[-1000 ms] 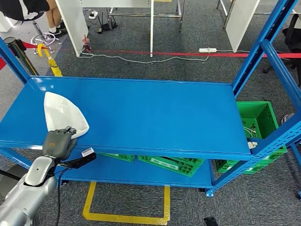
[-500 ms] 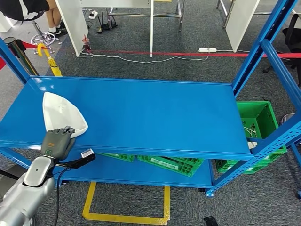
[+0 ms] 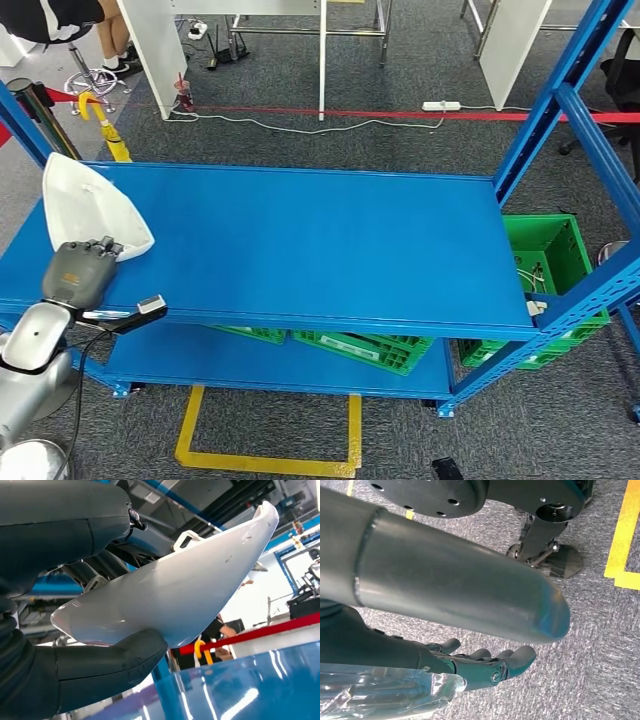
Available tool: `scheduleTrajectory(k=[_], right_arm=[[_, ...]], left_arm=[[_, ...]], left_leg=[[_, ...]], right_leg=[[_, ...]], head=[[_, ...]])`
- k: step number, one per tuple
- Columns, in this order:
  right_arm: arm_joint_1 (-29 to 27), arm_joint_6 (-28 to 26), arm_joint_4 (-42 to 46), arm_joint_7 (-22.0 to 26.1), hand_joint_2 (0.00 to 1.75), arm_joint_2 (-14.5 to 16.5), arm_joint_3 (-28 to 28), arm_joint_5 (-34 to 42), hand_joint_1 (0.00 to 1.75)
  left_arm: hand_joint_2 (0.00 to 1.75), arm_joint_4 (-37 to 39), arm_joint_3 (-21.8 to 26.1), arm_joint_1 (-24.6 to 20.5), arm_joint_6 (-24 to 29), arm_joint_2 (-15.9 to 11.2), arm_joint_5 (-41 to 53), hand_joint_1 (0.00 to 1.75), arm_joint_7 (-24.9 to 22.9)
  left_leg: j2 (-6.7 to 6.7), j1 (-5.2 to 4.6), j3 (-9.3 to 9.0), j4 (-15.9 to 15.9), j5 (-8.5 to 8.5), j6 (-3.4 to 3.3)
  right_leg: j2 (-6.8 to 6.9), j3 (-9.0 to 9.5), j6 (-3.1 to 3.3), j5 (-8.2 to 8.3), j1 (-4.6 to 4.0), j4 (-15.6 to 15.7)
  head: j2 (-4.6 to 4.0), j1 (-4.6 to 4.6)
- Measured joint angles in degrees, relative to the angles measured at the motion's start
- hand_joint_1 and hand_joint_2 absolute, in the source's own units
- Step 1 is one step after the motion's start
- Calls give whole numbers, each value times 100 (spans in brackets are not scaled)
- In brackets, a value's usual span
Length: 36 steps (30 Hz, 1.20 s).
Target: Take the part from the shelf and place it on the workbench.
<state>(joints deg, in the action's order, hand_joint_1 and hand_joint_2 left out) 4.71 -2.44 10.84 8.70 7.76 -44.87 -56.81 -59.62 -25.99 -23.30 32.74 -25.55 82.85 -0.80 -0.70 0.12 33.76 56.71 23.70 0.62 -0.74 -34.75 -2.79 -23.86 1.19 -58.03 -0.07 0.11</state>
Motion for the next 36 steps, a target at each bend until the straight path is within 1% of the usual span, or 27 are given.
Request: scheduleTrajectory(k=[7, 14, 16, 18, 20, 21, 22, 23, 25, 26, 27, 28, 29, 30, 31, 32, 33, 34, 35, 36], right_arm=[[0, -14, 0, 50, 0, 0, 0, 40, 0], [1, -20, 0, 50, 0, 0, 0, 44, 0], [1, -20, 0, 50, 0, 1, 0, 44, 0], [1, -20, 0, 50, 0, 2, 0, 43, 0], [1, -19, 0, 50, 0, 3, 0, 42, 0], [2, -18, 0, 52, 0, 4, 0, 42, 0], [4, -16, 0, 54, 0, 4, 0, 43, 0], [6, -14, 0, 57, 0, 4, 0, 47, 0], [8, -8, 0, 67, 0, 5, 0, 59, 0], [6, -7, 0, 73, 0, 5, 0, 66, 0], [5, -8, 0, 78, 0, 6, 0, 70, 0], [5, -12, 0, 82, 0, 7, 0, 74, 0], [7, -17, 1, 84, 0, 7, 0, 78, 0], [13, -21, 3, 85, 0, 7, 0, 81, 0], [21, -25, 5, 85, 0, 7, 0, 84, 0], [27, -26, 7, 86, 0, 7, 0, 87, 0], [32, -26, 9, 86, 0, 7, 0, 90, 0], [33, -27, 9, 84, 0, 7, 0, 93, 0], [32, -27, 9, 80, 0, 10, 0, 95, 0], [30, -27, 9, 74, 0, 14, -1, 97, 0]], left_arm=[[175, -303, -96, -180, -221, -269, 42, 175, -1], [175, -409, -185, -233, -227, -351, 51, 175, -1], [175, -414, -193, -236, -224, -354, 50, 175, -1], [175, -414, -203, -241, -221, -355, 44, 175, -1], [175, -414, -227, -254, -214, -354, 38, 175, -1], [175, -415, -243, -262, -206, -351, 37, 175, -1], [175, -415, -259, -269, -194, -346, 36, 175, -1], [175, -415, -274, -271, -184, -339, 35, 175, -1], [175, -414, -308, -265, -164, -318, 34, 175, -1], [175, -414, -328, -260, -161, -304, 34, 175, -1], [175, -414, -350, -257, -157, -289, 34, 175, -1], [175, -414, -369, -255, -155, -275, 34, 175, -1], [175, -414, -383, -252, -155, -264, 33, 175, -1], [175, -414, -393, -252, -155, -256, 33, 175, -1], [175, -414, -397, -256, -155, -251, 32, 175, -1], [175, -414, -402, -261, -155, -247, 29, 175, -1], [175, -414, -409, -266, -155, -244, 26, 175, -1], [175, -414, -417, -270, -155, -242, 22, 175, 1], [175, -414, -424, -271, -155, -243, 17, 175, 3], [175, -414, -428, -272, -155, -245, 10, 175, 5]], left_leg=[[0, -5, 1, 1, 2, 0], [-1, -34, 2, 5, 11, -13], [-1, -49, 2, 8, 14, -27], [-1, -65, 5, 13, 9, -54], [4, -63, 5, -5, -23, -100], [13, -53, 1, -25, -49, -128], [22, -42, -2, -47, -67, -150], [33, -32, -3, -65, -84, -170], [45, -43, 13, -65, -96, -188], [48, -52, 24, -64, -103, -191], [50, -61, 35, -62, -112, -191], [49, -67, 44, -60, -121, -185], [48, -72, 49, -57, -129, -176], [48, -75, 53, -51, -137, -163], [47, -81, 64, -45, -148, -141], [47, -83, 74, -39, -164, -112], [46, -82, 87, -35, -187, -74], [45, -80, 100, -38, -215, -32], [42, -74, 110, -40, -237, 7], [41, -69, 132, -30, -218, 48]], right_leg=[[0, 1, 0, 0, 3, 2], [0, 4, -14, 7, 30, 10], [0, 7, -30, 12, 46, 19], [-1, 12, -61, 28, 63, 35], [-3, 11, -102, 44, 73, 48], [3, -14, -114, 6, 71, 12], [11, -81, -114, -108, 64, -129], [19, -198, -106, -286, 56, -397], [29, -528, -80, -707, 31, -1210], [29, -657, -66, -829, 18, -1542], [29, -699, -48, -847, 3, -1689], [29, -622, -23, -755, -12, -1595], [29, -430, 7, -589, -25, -1280], [30, -188, 41, -445, -39, -851], [29, 40, 68, -333, -54, -476], [27, 189, 88, -278, -67, -221], [24, 251, 103, -272, -81, -106], [18, 254, 117, -252, -92, -101], [17, 228, 147, -229, -89, -91], [17, 203, 185, -198, -81, -78]], head=[[0, 0], [0, -1], [0, -2], [0, -2], [0, -2], [0, 1], [0, 5], [0, 7], [0, 8], [0, 5], [0, 5], [0, 5], [0, 5], [0, 5], [0, 2], [0, 1], [0, -1], [0, -5], [0, -3], [0, -7]])
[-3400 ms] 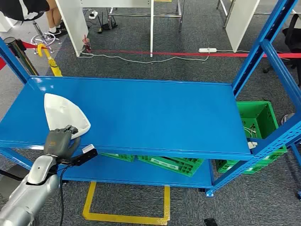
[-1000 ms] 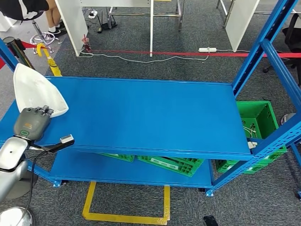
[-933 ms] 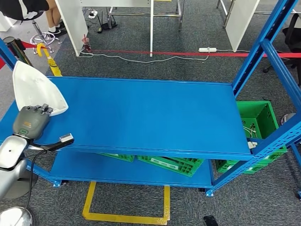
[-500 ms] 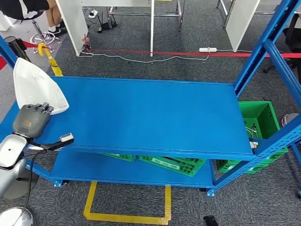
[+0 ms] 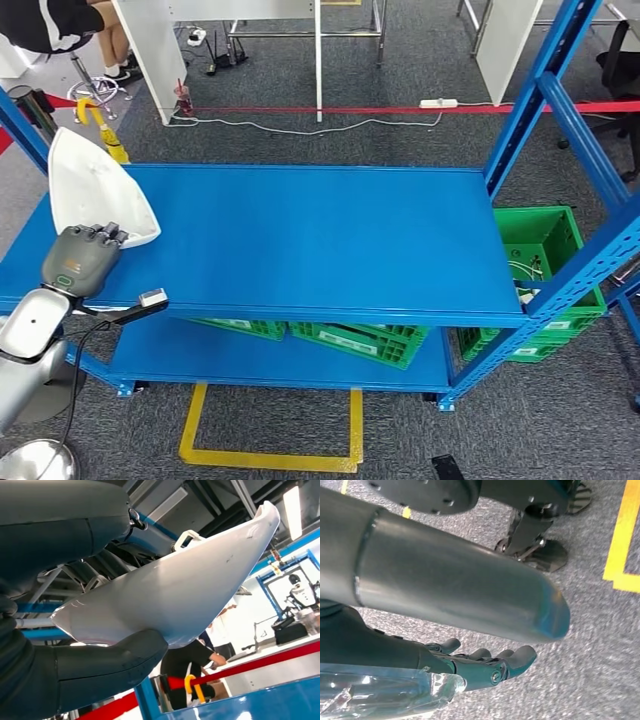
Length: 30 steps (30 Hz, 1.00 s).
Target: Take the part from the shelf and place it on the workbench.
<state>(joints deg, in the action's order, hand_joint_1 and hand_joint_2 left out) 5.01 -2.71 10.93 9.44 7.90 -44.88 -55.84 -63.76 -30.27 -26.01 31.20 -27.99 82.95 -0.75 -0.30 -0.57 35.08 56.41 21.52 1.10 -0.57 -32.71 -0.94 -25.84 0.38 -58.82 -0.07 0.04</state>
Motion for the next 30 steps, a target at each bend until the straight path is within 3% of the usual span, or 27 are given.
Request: scheduleTrajectory(k=[2, 5, 6, 7, 9, 11, 13, 15, 16, 17, 19, 20, 21, 22, 23, 25, 27, 28, 30], right_arm=[[1, -3, 3, -13, 0, 8, -3, 8, 0], [2, -8, 6, -18, 0, 8, -5, 17, 0], [-1, -7, 6, -19, 0, 9, -5, 19, 0], [-3, -7, 6, -19, 0, 9, -5, 20, 0], [-4, -9, 6, -20, 0, 10, -5, 22, 0], [2, -14, 11, -20, 0, 9, -7, 25, 0], [-1, -21, 16, -19, 0, 8, -8, 29, 0], [-21, -24, 15, -19, 0, 8, -8, 32, 0], [-32, -25, 15, -19, 0, 8, -8, 34, 0], [-37, -25, 15, -20, 0, 8, -8, 36, 0], [-32, -26, 15, -19, 0, 8, -8, 42, 0], [-26, -25, 15, -18, 0, 8, -8, 45, 0], [-23, -25, 15, -17, 0, 8, -8, 50, 0], [-21, -24, 15, -17, 0, 8, -8, 55, 0], [-20, -24, 15, -17, 0, 8, -9, 60, 0], [-10, -24, 15, -17, 0, 7, -10, 63, 0], [8, -22, 16, -17, 0, 4, -10, 64, 0], [14, -21, 17, -19, 0, 3, -10, 64, 0], [9, -19, 16, -24, 0, 5, -10, 65, 0]], left_arm=[[175, 0, -1, -7, -1, -7, -15, 175, 3], [175, 1, -8, -3, -1, -1, -23, 175, 4], [175, 1, -10, 3, -1, 2, -25, 175, 4], [175, 1, -13, 7, -1, 4, -28, 175, 5], [175, 0, -12, 2, -1, 4, -34, 175, 5], [175, 0, -11, -18, 0, 8, -38, 175, 5], [175, 0, -13, -30, 1, 11, -39, 175, 5], [175, 1, -19, -28, 2, 15, -40, 175, 5], [175, 1, -22, -28, 2, 20, -40, 175, 5], [175, 2, -25, -30, 1, 25, -40, 175, 5], [175, 2, -27, -30, -1, 33, -42, 175, 5], [175, 2, -29, -27, -2, 38, -43, 175, 5], [175, 2, -32, -25, -3, 43, -43, 175, 5], [175, 2, -34, -22, -4, 47, -44, 175, 5], [175, 2, -35, -20, -5, 48, -46, 175, 5], [175, 2, -33, -20, -5, 45, -53, 175, 5], [175, 2, -30, -32, -9, 37, -70, 175, 8], [175, 2, -30, -39, -13, 32, -80, 175, 12], [175, 2, -31, -51, -19, 20, -96, 175, 23]], left_leg=[[-2, 16, 137, 294, 291, 89], [1, 74, 523, 1410, 981, 201], [1, 94, 558, 1628, 1046, 224], [2, 113, 489, 1638, 999, 243], [5, 156, 24, 1043, 703, 285], [-10, 168, -491, 264, 575, 294], [-32, 142, -633, -42, 599, 216], [-26, 131, -539, -44, 526, 76], [-18, 131, -488, -44, 475, 10], [-9, 133, -430, -51, 416, -48], [0, 116, -299, -49, 303, -118], [1, 98, -226, -45, 245, -135], [1, 79, -154, -42, 188, -144], [1, 60, -85, -39, 134, -148], [0, 44, -19, -38, 80, -147], [-1, 21, 82, -32, -18, -126], [5, 17, 133, -27, -103, -80], [8, 21, 142, -29, -141, -49], [8, 36, 154, -35, -193, 17]], right_leg=[[6, -74, 77, 85, 29, 30], [12, -242, 105, 214, 37, 32], [14, -304, 100, 262, 41, 31], [14, -366, 89, 312, 50, 29], [12, -474, 43, 406, 79, 25], [3, -555, -36, 496, 85, 22], [-5, -600, -123, 604, 76, 46], [-3, -635, -200, 680, 89, 85], [2, -682, -225, 599, 95, 34], [8, -761, -240, 405, 94, -145], [18, -977, -246, -170, 80, -849], [17, -1061, -242, -391, 69, -1249], [17, -1083, -229, -489, 54, -1521], [17, -1015, -206, -472, 35, -1611], [16, -836, -173, -366, 12, -1485], [14, -232, -78, -206, -40, -725], [6, 216, -10, -236, -81, -73], [2, 270, 10, -277, -97, 48], [5, 212, 58, -209, -98, 86]], head=[[0, -21], [0, -44], [0, -43], [0, -44], [0, -44], [0, -50], [0, -55], [0, -54], [0, -45], [0, -38], [0, -20], [0, -17], [0, -17], [0, -19], [0, -18], [0, -20], [0, -25], [0, -19], [0, -1]])
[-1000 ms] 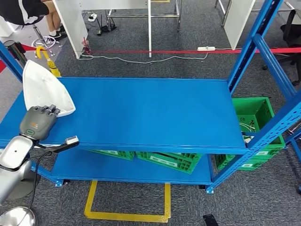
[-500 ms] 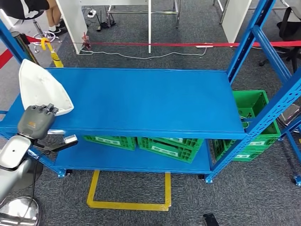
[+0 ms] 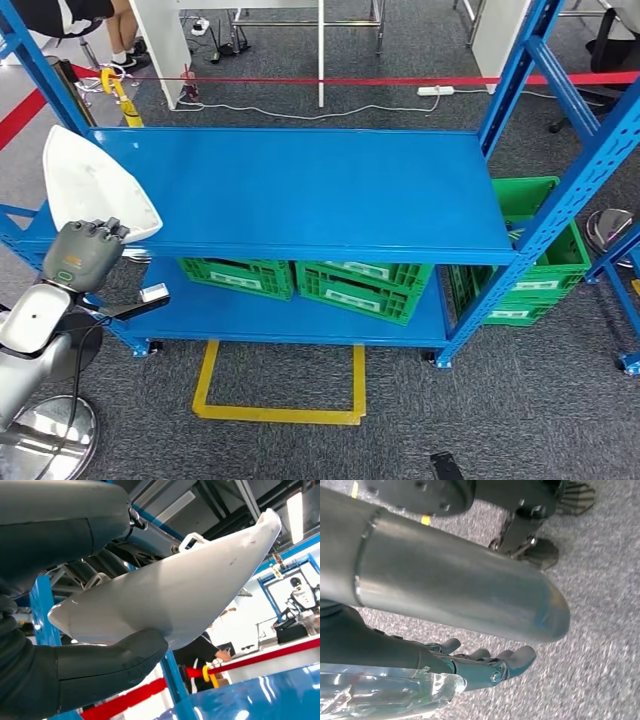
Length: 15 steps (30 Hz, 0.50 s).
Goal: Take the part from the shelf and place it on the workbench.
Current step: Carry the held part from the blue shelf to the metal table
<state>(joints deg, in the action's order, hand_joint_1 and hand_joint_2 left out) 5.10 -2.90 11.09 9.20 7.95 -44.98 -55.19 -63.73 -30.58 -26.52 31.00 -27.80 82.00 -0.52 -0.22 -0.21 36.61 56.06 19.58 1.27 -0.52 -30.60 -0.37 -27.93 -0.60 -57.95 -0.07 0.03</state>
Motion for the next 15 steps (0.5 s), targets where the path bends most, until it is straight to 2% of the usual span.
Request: scheduleTrajectory(k=[1, 2, 3, 5, 6, 7, 8, 9, 10, 11, 12, 13, 14, 15], right_arm=[[-1, 1, -1, -3, 0, 1, -1, -1, 0], [0, 1, -1, -5, 0, 2, -2, 0, 0], [4, 2, -1, -5, 0, 3, -3, -1, 0], [10, 5, 1, -2, 0, 4, -4, -1, 0], [7, 11, 1, -1, 0, 4, -4, -2, 0], [3, 17, 1, 0, 0, 5, -4, -2, 0], [0, 22, 1, 1, 0, 5, -4, -2, 0], [-2, 25, 1, 1, 0, 5, -4, -1, 0], [0, 25, 3, 2, 0, 3, -4, -1, 0], [4, 24, 8, 4, 0, 1, -4, -1, 0], [9, 23, 13, 5, 0, -1, -4, -1, 0], [11, 22, 17, 6, 0, -3, -4, -1, 0], [6, 21, 20, 7, 0, -4, -4, -1, 0], [-4, 21, 20, 7, 0, -4, -4, -1, 0]], left_arm=[[175, 0, 1, -3, -2, -14, -2, 175, 3], [175, 0, 1, -9, -2, -29, -4, 175, 4], [175, 0, 2, -16, -3, -43, -5, 175, 4], [175, 1, 1, -28, -4, -57, -6, 175, 5], [175, 2, -1, -28, -4, -60, -5, 175, 5], [175, 2, -3, -26, -5, -60, -5, 175, 6], [175, 2, -3, -24, -5, -61, -5, 175, 6], [175, 2, -3, -25, -4, -61, -6, 175, 6], [175, 2, -3, -31, -4, -62, -7, 175, 6], [175, 2, -2, -42, -3, -62, -8, 175, 6], [175, 2, -1, -52, -2, -62, -10, 175, 6], [175, 2, -1, -59, -2, -62, -11, 175, 6], [175, 2, -2, -61, -2, -61, -13, 175, 6], [175, 3, -4, -58, -3, -59, -14, 175, 6]], left_leg=[[-1, 4, 34, 41, 72, 34], [-2, 9, 94, 168, 245, 69], [-1, 20, 181, 404, 508, 103], [0, 49, 374, 1123, 1061, 165], [0, 66, 424, 1446, 1183, 191], [0, 81, 410, 1633, 1179, 212], [0, 96, 299, 1622, 1061, 231], [1, 111, 87, 1405, 897, 251], [2, 132, -202, 1042, 787, 276], [-5, 140, -511, 607, 767, 282], [-10, 142, -731, 271, 802, 258], [-14, 136, -854, 54, 859, 218], [-17, 117, -875, -37, 879, 149], [-7, 116, -822, -31, 838, 76]], right_leg=[[8, -32, 37, 54, 11, 11], [17, -73, 71, 124, 28, 28], [25, -130, 94, 199, 43, 41], [29, -281, 105, 335, 49, 38], [32, -366, 99, 398, 53, 34], [36, -448, 90, 460, 61, 28], [39, -532, 72, 522, 74, 19], [41, -608, 47, 578, 93, 8], [38, -672, 13, 626, 105, -9], [34, -731, -27, 672, 109, -31], [30, -770, -66, 721, 104, -44], [26, -797, -103, 774, 94, -43], [24, -816, -141, 837, 92, -23], [23, -831, -175, 892, 100, 4]], head=[[0, -1], [0, -9], [0, -15], [0, -27], [0, -26], [0, -26], [0, -26], [0, -26], [0, -30], [0, -34], [0, -34], [0, -39], [0, -38], [0, -38]])
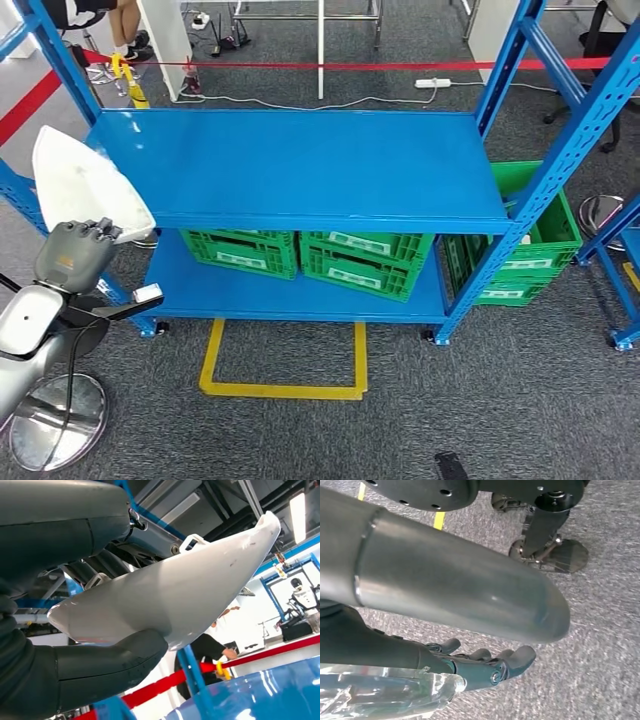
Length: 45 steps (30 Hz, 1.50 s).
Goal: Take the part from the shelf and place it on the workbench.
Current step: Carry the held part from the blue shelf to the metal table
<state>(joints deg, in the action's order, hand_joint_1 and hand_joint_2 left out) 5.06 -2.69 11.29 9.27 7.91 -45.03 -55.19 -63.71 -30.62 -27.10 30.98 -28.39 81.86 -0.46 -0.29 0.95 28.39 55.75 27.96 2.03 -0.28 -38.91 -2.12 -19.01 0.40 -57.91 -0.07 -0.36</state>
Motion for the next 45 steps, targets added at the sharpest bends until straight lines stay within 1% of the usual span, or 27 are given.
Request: scheduleTrajectory(k=[1, 3, 5, 7, 8, 10, 12, 14, 16, 18, 20, 21, 22, 23, 24, 26, 28, 29, 31, 33, 35, 36, 37, 39, 41, 43, 45], right_arm=[[-15, 0, -1, -1, 0, 0, 0, 1, 0], [-38, 0, -1, -3, 0, 0, 0, 1, 0], [-31, 1, -1, -3, 0, 1, 0, 1, 0], [-20, 2, -1, -2, 0, 2, 0, 1, 0], [-19, 2, -1, -2, 0, 1, 0, 1, 0], [-12, 2, 1, -2, 0, 0, 0, 1, 0], [8, 2, 4, -1, 0, 1, 1, 0, 0], [20, 2, 5, 1, 0, 3, 1, 0, 0], [17, 2, 5, 0, 0, 5, 0, 1, 0], [18, 1, 5, -1, 0, 7, 0, 1, 0], [26, -1, 5, 0, 0, 7, -1, 0, 0], [28, -2, 5, 0, 0, 7, -2, 0, 0], [27, -1, 5, 0, 0, 7, -2, 0, 0], [24, 0, 5, 0, 0, 7, -2, 1, 0], [22, 1, 5, 0, 0, 9, -2, 0, 0], [24, 2, 9, 0, 0, 11, -2, -1, 0], [35, 1, 17, 1, 0, 10, -2, -1, 0], [35, 0, 21, 1, 0, 9, -2, 0, 0], [13, 0, 20, 1, 0, 9, -2, 1, 0], [-25, 0, 19, -3, 0, 9, -2, 1, 0], [-34, 1, 19, -4, 0, 10, -2, 1, 0], [-28, 2, 19, -3, 0, 11, -2, 1, 0], [-23, 2, 19, -2, 0, 11, -2, 1, 0], [-18, 2, 19, -2, 0, 11, -2, 0, 0], [-8, -18, 19, -12, 0, 10, 3, -39, 0], [-6, -88, 20, -33, 0, 11, 22, -126, 0], [-34, -159, 19, -56, 0, 13, 46, -194, 0]], left_arm=[[175, 1, -2, 2, -1, 2, 0, 175, 0], [175, 2, -5, 3, -1, 5, -1, 175, 0], [175, 2, -7, 6, -1, 7, -1, 175, 0], [175, 3, -8, 15, -1, 10, -1, 175, 0], [175, 4, -9, 19, -1, 10, -1, 175, 0], [175, 4, -8, 21, -1, 9, -1, 175, 0], [175, 4, -3, 17, 0, 1, -1, 175, 0], [175, 4, 1, 10, 1, -5, -1, 175, 0], [175, 4, 1, 11, 1, -9, -1, 175, 0], [175, 4, 2, 13, -1, -22, -1, 175, 0], [175, 4, 1, 10, -1, -31, -1, 175, 0], [175, 4, 1, 14, -1, -33, -1, 175, 0], [175, 5, 0, 21, -1, -33, -1, 175, 0], [175, 5, -1, 25, -1, -33, -1, 175, 0], [175, 6, 0, 24, -1, -33, -1, 175, 0], [175, 6, 2, 10, -1, -33, -1, 175, 0], [175, 5, 3, -9, 1, -31, -1, 175, 1], [175, 5, 2, -12, 1, -29, -1, 175, 1], [175, 7, -3, -3, 0, -21, -1, 175, 2], [175, 8, -8, -1, -1, -8, -1, 175, 2], [175, 8, -9, -1, -1, -2, -1, 175, 1], [175, 8, -10, 3, -1, -1, -1, 175, 1], [175, 8, -10, 7, -1, 1, -1, 175, 1], [175, 8, -11, 19, -1, 3, -1, 175, 2], [175, 8, -4, 26, -9, -7, -22, 175, -8], [175, 8, 20, 26, -43, -33, -84, 175, -34], [175, 8, 41, 26, -77, -64, -141, 175, -53]], left_leg=[[8, -2, 54, -1, -57, -61], [22, 2, 187, -7, -190, -164], [24, -18, 345, -2, -323, -209], [24, -44, 511, 6, -453, -219], [23, -52, 587, 10, -513, -214], [20, -59, 722, 14, -630, -186], [19, -67, 811, 18, -739, -131], [21, -65, 840, 9, -837, -65], [21, -46, 864, 8, -862, 6], [20, -35, 984, 264, -515, 71], [20, -30, 1201, 959, 82, 116], [20, -27, 1291, 1352, 280, 132], [20, -26, 1320, 1641, 345, 142], [20, -24, 1265, 1757, 284, 148], [20, -21, 1109, 1663, 139, 150], [19, -9, 523, 983, -66, 159], [7, -12, 5, 240, 26, 96], [3, -22, -103, 45, 80, 43], [14, -34, -32, -12, 19, -81], [26, -26, 101, -18, -122, -183], [29, -32, 271, -18, -269, -239], [29, -41, 360, -14, -338, -246], [29, -50, 446, -10, -405, -248], [26, -64, 609, -4, -530, -236], [2, -66, 744, -1, -639, -196], [-36, -67, 823, 4, -734, -127], [-72, -60, 845, -5, -831, -52]], right_leg=[[2, -41, -32, -29, 11, -10], [5, -188, -80, -402, 26, -323], [6, -395, -103, -988, 25, -1090], [6, -453, -101, -1197, 21, -1706], [5, -348, -88, -1121, 15, -1733], [3, 179, -43, -885, -1, -1159], [-7, 777, 6, -901, -24, -328], [-21, 950, 50, -984, -53, 12], [-16, 862, 130, -902, -53, 17], [3, 771, 224, -768, -34, 30], [10, 613, 261, -615, -30, 26], [11, 516, 262, -538, -29, 22], [12, 418, 258, -463, -29, 19], [13, 320, 249, -389, -27, 15], [15, 229, 236, -317, -20, 11], [11, 77, 184, -193, -17, -10], [3, -16, 118, -72, -33, -27], [-1, -43, 86, -5, -39, -12], [-4, -80, 22, 111, -25, 43], [-2, -205, -37, -152, -11, -145], [1, -415, -75, -762, -7, -827], [1, -500, -83, -1002, -7, -1252], [1, -536, -84, -1117, -9, -1584], [0, -328, -59, -1001, -20, -1695], [-46, 295, -5, -829, -33, -1000], [-154, 867, 44, -922, -42, -211], [-179, 1010, 87, -1002, -65, 38]], head=[[0, 0], [0, 20], [0, 38], [0, 39], [0, 39], [0, 40], [0, 32], [0, 36], [0, 46], [0, 37], [0, 33], [0, 33], [0, 34], [0, 33], [0, 33], [0, 29], [0, 31], [0, 29], [0, 25], [0, 44], [0, 71], [0, 75], [0, 76], [0, 77], [0, 78], [0, 74], [0, 81]])
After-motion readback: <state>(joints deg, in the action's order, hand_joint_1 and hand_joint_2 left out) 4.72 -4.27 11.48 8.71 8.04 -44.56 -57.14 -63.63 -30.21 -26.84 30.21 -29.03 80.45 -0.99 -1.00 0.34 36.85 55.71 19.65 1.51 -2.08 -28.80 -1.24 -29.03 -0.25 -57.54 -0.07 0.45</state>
